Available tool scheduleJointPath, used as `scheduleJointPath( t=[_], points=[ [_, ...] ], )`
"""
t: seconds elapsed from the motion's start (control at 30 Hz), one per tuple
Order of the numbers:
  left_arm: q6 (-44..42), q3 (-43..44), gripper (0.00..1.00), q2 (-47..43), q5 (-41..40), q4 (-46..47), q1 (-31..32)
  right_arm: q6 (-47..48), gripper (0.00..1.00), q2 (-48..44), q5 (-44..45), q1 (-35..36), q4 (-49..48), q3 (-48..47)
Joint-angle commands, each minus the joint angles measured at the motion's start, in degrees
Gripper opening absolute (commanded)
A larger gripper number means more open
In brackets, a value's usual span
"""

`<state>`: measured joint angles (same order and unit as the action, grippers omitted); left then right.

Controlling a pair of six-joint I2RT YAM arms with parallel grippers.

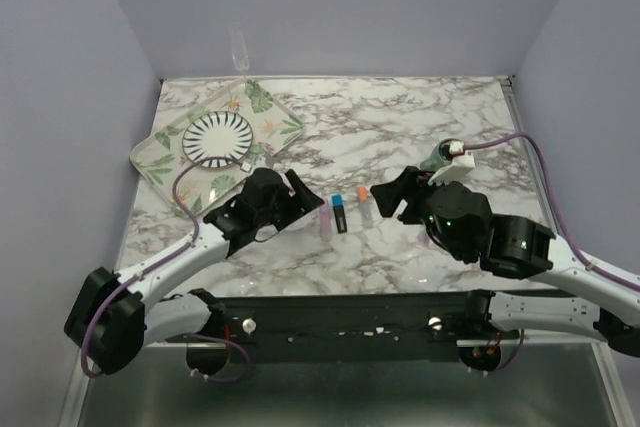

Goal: Insert the pens into the pen caps

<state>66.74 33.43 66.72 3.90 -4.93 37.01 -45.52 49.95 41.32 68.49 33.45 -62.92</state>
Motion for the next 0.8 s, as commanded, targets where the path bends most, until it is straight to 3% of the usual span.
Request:
scheduleJointPath(
  t=[0.0,0.17,0.47,0.63,0.77],
  points=[
    [-11.4,7.9,0.85,-6.9,-14.4,-12.4,-1.2,-1.2,0.72,0.8,-0.8,-3.6,4.3,2.7],
    [-18.7,11.7,0.82,-6.9,-16.1,-14.9,-2.5,-4.7,0.58,3.0,-7.4,-10.4,6.2,7.7],
    [-29.3,16.5,0.82,-8.3,-15.1,-15.4,-2.5,-7.1,0.43,2.5,-15.4,-29.2,7.4,22.3],
    [-32.8,19.9,0.83,-7.6,-15.4,-17.7,-2.6,0.0,0.34,4.9,-26.1,-43.3,2.3,26.7],
    [-34.2,21.0,0.83,-8.3,-11.2,-17.9,-2.6,6.4,0.3,13.0,-28.5,-47.7,1.2,23.7]
  ],
)
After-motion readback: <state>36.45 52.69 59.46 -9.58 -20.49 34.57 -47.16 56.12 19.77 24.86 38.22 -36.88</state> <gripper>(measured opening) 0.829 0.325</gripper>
